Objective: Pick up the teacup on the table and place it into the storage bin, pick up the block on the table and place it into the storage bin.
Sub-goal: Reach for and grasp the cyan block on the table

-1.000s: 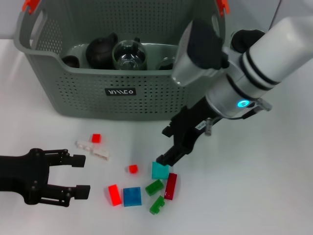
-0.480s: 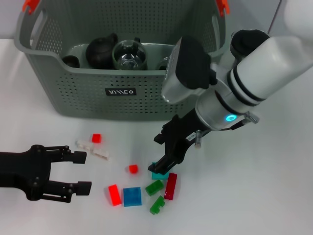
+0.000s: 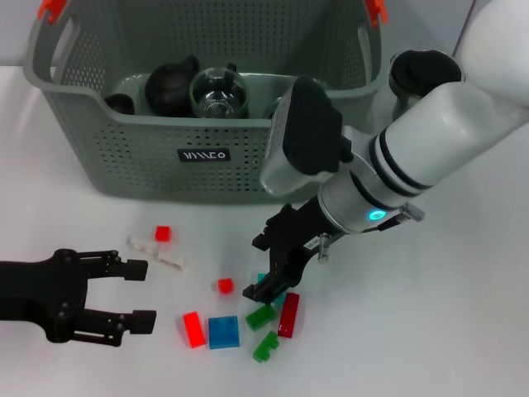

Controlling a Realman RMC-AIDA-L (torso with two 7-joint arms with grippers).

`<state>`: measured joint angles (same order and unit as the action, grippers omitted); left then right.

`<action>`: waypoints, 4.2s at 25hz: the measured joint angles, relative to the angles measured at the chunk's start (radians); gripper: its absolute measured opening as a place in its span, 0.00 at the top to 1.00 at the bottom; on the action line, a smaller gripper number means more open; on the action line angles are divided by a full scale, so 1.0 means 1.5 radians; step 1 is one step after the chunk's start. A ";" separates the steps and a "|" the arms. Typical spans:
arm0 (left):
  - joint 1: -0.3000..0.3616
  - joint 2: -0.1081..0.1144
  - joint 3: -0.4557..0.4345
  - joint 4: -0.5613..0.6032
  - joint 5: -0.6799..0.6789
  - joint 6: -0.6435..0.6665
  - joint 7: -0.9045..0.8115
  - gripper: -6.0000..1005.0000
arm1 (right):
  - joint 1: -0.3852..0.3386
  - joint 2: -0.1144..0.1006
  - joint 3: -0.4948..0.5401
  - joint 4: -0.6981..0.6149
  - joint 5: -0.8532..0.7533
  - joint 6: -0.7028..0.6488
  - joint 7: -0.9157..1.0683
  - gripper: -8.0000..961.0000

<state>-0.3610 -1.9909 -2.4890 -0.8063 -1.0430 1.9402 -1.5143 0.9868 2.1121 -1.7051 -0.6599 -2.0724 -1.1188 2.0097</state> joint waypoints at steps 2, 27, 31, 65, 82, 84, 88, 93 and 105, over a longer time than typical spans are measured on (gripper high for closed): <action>0.000 0.000 0.001 0.003 0.000 -0.001 0.000 0.13 | -0.002 0.001 -0.019 0.000 0.008 0.014 0.001 0.11; -0.002 0.000 0.004 0.009 0.001 -0.005 0.000 0.13 | -0.012 0.001 -0.076 0.000 0.028 0.068 0.005 0.11; -0.002 0.000 0.004 0.009 0.002 -0.005 0.000 0.13 | -0.012 0.000 -0.076 0.000 0.026 0.068 0.005 0.11; -0.003 -0.001 0.001 0.014 0.005 -0.006 -0.002 0.13 | -0.013 -0.003 -0.096 0.007 0.024 0.099 0.009 0.13; -0.004 -0.001 0.001 0.014 0.005 -0.006 -0.005 0.13 | -0.014 -0.007 -0.095 0.002 0.008 0.085 0.039 0.16; -0.006 -0.001 0.001 0.014 0.005 -0.006 -0.005 0.13 | -0.013 -0.005 -0.096 0.001 -0.001 0.084 0.046 0.16; -0.008 0.000 0.002 0.014 0.005 -0.006 -0.005 0.13 | -0.011 -0.004 -0.098 0.000 -0.009 0.080 0.057 0.17; -0.012 0.000 0.003 0.014 0.006 -0.006 -0.005 0.13 | -0.007 -0.004 -0.096 -0.001 -0.009 0.068 0.062 0.18; -0.012 0.001 0.004 0.014 0.006 -0.006 -0.004 0.13 | 0.008 -0.004 -0.096 -0.009 -0.041 0.042 0.125 0.20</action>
<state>-0.3789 -1.9895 -2.4835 -0.7854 -1.0338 1.9313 -1.5207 0.9992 2.1056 -1.8488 -0.6732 -2.1344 -1.0561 2.1979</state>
